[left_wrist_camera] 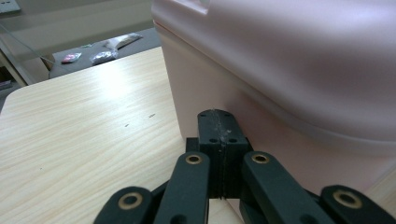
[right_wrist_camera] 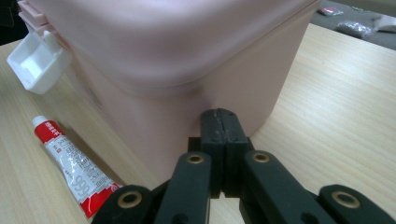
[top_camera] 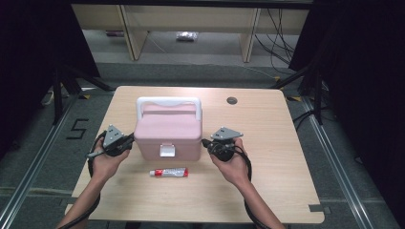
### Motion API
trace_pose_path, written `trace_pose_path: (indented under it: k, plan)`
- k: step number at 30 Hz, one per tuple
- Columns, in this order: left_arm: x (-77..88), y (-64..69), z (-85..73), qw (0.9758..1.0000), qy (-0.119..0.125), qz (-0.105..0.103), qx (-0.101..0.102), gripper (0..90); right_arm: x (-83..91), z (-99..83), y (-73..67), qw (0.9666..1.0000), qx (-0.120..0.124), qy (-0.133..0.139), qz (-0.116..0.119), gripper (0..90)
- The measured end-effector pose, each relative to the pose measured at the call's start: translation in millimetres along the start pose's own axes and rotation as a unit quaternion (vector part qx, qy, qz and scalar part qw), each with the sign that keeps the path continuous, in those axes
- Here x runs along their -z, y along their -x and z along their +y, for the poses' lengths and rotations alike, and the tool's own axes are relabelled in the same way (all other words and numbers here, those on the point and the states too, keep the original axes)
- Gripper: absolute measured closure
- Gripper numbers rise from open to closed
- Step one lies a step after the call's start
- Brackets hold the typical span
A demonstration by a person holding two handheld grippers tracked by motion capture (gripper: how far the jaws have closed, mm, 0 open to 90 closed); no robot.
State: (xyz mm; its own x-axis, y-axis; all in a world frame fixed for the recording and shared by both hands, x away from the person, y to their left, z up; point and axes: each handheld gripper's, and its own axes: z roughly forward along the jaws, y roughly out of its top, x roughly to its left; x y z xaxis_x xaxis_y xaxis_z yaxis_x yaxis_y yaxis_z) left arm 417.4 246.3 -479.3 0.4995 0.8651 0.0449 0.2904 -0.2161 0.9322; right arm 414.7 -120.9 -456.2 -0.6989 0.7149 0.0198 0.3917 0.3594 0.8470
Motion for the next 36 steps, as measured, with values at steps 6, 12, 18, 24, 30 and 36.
trace_pose_path:
  k: [6, 12, 18, 24, 30, 36]
  plan:
    - [-2.2, 4.8, 1.2, 1.0, 0.001, -0.006, -0.003, 89.9, 4.1, -6.4, -0.3, 0.9999, 0.005, -0.001, -0.009, 90.0]
    - [-2.8, 5.3, 1.3, 0.9999, 0.001, -0.008, -0.007, 89.9, 6.3, -9.0, 0.5, 0.9999, -0.002, -0.003, -0.012, 90.0]
    - [0.7, -3.2, 0.7, 0.9998, 0.021, -0.003, -0.004, 81.4, 10.2, -12.4, -1.2, 0.9997, 0.004, 0.002, -0.025, 86.4]
    - [26.9, -20.7, 5.5, 0.9977, 0.055, 0.026, 0.029, 65.3, 29.8, -19.6, 3.5, 0.999, -0.007, 0.017, -0.04, 80.6]
    - [51.4, -30.3, 14.0, 0.9913, 0.097, 0.016, 0.087, 52.8, 37.2, -28.4, 8.8, 0.9984, -0.027, 0.025, -0.042, 74.4]
    - [54.5, -22.3, 29.2, 0.9883, 0.107, -0.02, 0.107, 43.3, 42.4, -36.3, 10.6, 0.9974, -0.035, 0.033, -0.053, 69.0]
